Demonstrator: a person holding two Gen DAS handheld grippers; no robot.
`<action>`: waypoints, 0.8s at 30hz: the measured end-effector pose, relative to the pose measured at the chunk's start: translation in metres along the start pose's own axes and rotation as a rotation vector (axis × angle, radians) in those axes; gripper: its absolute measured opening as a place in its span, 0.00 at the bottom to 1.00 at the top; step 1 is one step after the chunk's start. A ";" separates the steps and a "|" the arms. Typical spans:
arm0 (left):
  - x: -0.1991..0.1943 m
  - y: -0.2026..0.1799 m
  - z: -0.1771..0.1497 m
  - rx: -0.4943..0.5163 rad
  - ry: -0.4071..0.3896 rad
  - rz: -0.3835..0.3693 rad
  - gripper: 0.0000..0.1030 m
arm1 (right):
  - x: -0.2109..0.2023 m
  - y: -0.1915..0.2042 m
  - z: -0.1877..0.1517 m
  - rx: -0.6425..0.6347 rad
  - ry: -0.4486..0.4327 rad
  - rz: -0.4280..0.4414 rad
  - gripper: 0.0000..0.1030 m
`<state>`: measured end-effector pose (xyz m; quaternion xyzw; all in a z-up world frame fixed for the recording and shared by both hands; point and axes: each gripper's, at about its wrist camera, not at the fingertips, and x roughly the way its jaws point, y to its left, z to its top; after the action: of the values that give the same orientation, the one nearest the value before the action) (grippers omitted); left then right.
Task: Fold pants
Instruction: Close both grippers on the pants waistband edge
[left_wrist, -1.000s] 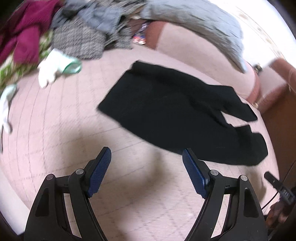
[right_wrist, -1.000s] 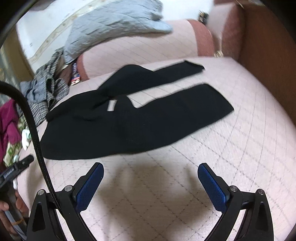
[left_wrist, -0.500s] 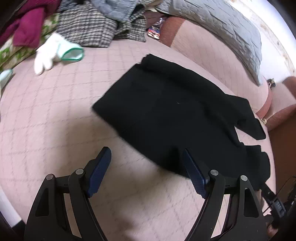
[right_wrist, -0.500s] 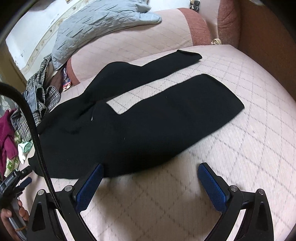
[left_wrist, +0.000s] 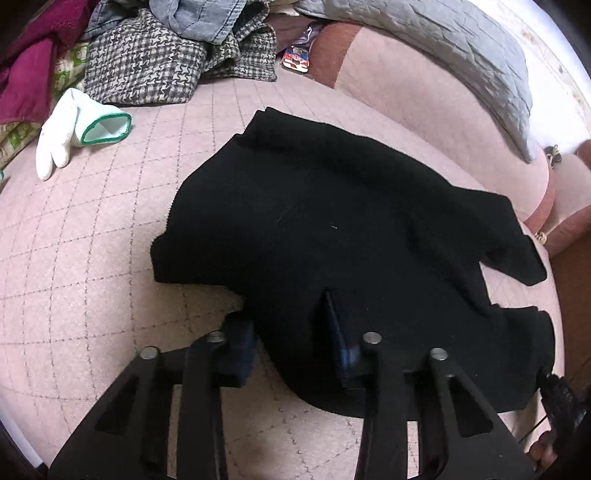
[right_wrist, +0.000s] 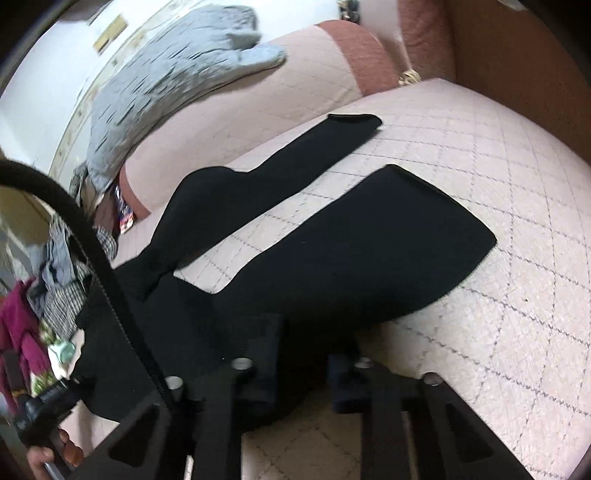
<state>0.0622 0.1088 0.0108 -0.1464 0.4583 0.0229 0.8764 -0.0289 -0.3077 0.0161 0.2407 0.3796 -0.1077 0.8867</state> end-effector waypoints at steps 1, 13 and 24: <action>-0.001 -0.001 0.000 0.001 0.005 -0.020 0.17 | -0.002 -0.001 0.000 0.006 0.004 0.007 0.12; -0.063 0.019 0.000 0.008 -0.060 -0.153 0.13 | -0.046 0.014 -0.013 -0.038 -0.010 0.034 0.05; -0.047 0.043 -0.034 0.091 0.025 -0.027 0.15 | -0.050 0.018 -0.058 -0.111 0.151 -0.075 0.06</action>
<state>0.0008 0.1446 0.0208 -0.1129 0.4675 -0.0116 0.8767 -0.0926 -0.2619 0.0237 0.1845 0.4594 -0.1012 0.8630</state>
